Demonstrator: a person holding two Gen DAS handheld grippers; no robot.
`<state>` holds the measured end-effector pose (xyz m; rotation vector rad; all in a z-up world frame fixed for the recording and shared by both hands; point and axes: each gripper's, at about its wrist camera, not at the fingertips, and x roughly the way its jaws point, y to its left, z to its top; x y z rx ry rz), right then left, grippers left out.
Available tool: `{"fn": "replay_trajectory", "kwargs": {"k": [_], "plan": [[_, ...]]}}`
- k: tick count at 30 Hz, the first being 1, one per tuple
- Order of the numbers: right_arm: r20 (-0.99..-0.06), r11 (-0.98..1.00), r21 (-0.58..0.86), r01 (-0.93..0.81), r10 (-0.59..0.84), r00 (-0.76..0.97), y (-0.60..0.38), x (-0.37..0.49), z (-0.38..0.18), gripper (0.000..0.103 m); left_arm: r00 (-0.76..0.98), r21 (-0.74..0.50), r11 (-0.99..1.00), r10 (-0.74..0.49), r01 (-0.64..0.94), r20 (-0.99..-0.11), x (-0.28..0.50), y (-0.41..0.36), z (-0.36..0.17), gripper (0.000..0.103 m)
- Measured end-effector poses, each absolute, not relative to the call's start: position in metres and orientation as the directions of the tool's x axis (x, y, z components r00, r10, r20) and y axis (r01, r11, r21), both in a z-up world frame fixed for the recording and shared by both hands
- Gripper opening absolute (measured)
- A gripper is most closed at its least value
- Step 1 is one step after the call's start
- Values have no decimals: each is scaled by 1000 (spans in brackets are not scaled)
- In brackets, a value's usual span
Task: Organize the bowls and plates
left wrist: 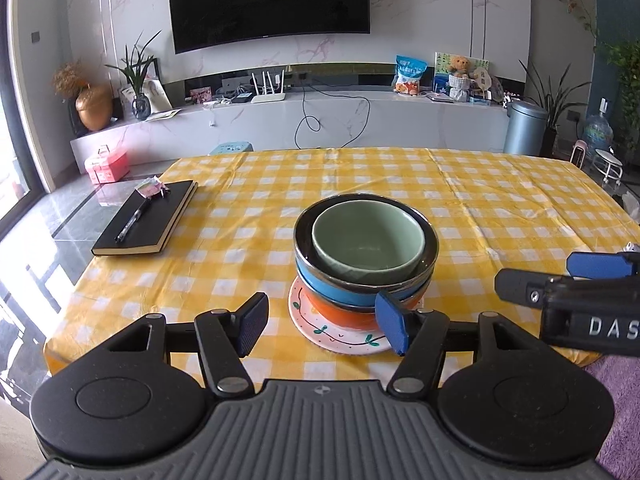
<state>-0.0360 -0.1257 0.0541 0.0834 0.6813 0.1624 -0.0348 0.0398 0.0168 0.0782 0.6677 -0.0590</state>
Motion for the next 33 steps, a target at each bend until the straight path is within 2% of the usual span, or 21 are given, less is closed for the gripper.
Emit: {"fn": "replay_trajectory", "kwargs": {"k": [6,18,33], "plan": [[-636,983,93,-158,181,750,-111,-32,46,81,771,56,996,-16,67,-637,-31,46,7,81],[-674,983,66,-173,172,718,-99,-22,30,81,717,60,997,4,53,-697,-28,52,-12,82],[-676,986,55,-157,153,721,-100,-26,29,81,698,58,997,2,57,-716,-29,50,-14,82]]}}
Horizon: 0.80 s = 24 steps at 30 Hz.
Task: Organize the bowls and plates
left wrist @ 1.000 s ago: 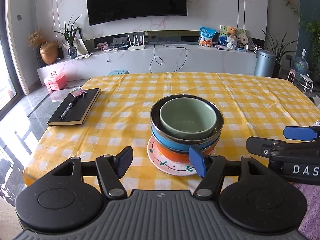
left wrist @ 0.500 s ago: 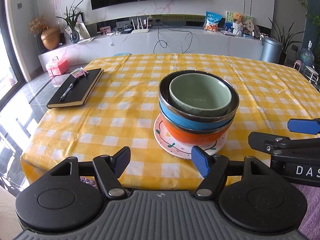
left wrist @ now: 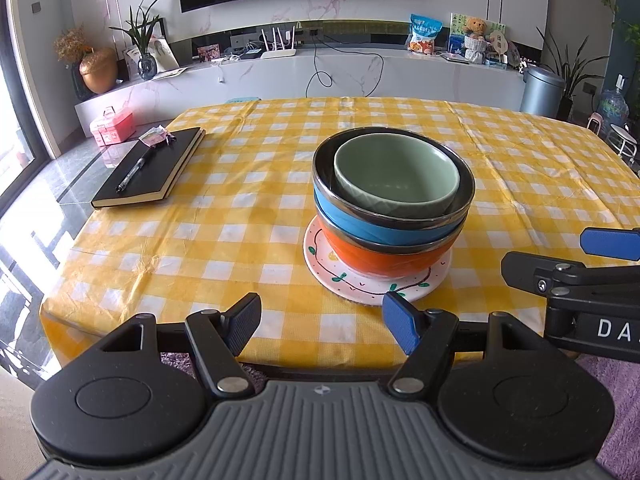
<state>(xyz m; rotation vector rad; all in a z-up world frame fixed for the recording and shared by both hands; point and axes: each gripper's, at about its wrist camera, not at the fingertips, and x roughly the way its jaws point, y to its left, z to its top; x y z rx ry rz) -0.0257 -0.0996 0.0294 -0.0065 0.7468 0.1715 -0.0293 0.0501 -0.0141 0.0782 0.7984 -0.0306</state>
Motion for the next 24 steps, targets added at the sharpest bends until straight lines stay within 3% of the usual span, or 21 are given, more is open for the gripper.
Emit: {"fn": "replay_trajectory", "kwargs": {"k": [24], "plan": [[-677,985,45,-167,153,720,-96,-28,28,81,688,58,997,6,52,-726,-33,52,-18,82]]}}
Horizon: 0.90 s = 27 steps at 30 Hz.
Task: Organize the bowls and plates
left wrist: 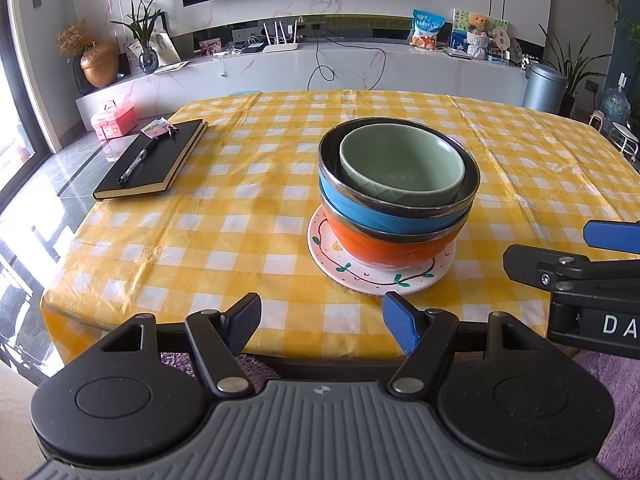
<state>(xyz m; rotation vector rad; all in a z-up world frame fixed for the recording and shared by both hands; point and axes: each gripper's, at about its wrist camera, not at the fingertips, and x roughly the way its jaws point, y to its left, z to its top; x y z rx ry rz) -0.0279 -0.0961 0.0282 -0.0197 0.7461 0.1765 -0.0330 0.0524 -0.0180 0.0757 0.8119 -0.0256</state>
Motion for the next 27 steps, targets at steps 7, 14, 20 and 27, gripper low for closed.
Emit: {"fn": "replay_trajectory", "kwargs": {"k": [7,14,20,27], "plan": [[-677,985,44,-168,153,720,-96,-27,28,81,686,56,997,3,55,-727,-33,52,-19,82],[-678,985,44,-168,153,719,-96,-27,28,82,686,58,997,7,52,-728,-33,52,-18,82],[-680,984,41,-172,153,717,-95,-27,28,81,686,59,997,6,54,-728,-33,52,-17,82],[-680,984,40,-172,153,717,-95,-27,28,82,687,59,997,6,54,-727,-33,52,-17,82]]}}
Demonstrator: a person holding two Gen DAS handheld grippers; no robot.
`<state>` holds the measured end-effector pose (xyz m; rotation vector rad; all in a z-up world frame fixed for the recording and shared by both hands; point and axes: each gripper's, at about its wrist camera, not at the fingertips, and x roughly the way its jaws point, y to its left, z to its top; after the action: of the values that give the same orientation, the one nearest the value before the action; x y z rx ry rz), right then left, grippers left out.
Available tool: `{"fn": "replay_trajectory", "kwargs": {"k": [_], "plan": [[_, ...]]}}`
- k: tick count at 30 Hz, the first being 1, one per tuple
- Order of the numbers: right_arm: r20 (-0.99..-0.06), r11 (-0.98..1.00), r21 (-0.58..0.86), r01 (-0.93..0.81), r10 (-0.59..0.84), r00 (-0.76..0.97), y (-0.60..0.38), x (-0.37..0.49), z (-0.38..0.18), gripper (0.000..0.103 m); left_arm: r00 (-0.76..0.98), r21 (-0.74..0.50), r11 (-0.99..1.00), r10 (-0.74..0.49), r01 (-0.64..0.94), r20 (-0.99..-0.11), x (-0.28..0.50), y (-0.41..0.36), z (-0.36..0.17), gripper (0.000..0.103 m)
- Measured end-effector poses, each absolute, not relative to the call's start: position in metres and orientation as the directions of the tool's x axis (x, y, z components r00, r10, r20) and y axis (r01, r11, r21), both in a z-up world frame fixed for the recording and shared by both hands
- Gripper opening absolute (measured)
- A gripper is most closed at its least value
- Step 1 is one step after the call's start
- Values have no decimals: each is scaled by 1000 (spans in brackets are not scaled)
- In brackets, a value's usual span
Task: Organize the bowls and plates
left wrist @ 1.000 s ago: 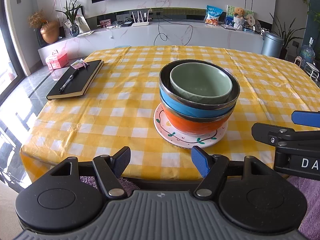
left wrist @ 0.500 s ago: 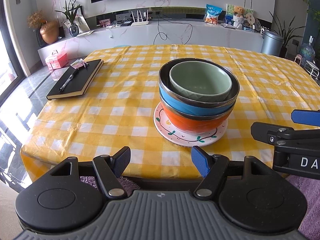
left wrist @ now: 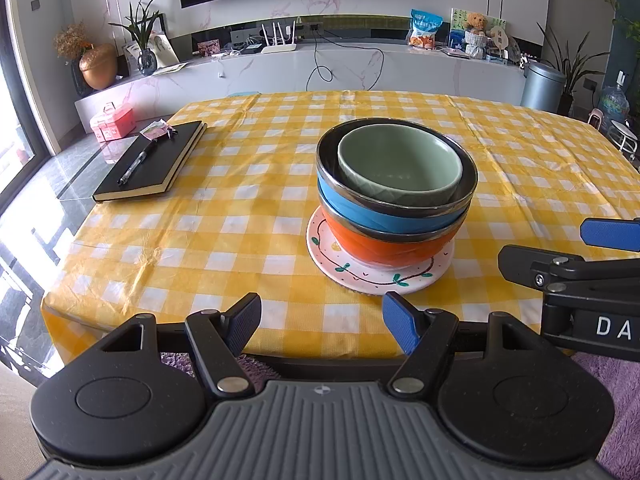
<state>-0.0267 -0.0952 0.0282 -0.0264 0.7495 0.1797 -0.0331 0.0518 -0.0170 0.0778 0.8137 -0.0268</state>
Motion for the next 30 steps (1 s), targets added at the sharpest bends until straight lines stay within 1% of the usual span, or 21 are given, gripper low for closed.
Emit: {"fn": "replay_trajectory", "kwargs": {"k": [30], "plan": [[-685,984,37,-173,151,713,-94,-26,27,82,689,65,996,9,56,-724,-33,51,-14,82]]}}
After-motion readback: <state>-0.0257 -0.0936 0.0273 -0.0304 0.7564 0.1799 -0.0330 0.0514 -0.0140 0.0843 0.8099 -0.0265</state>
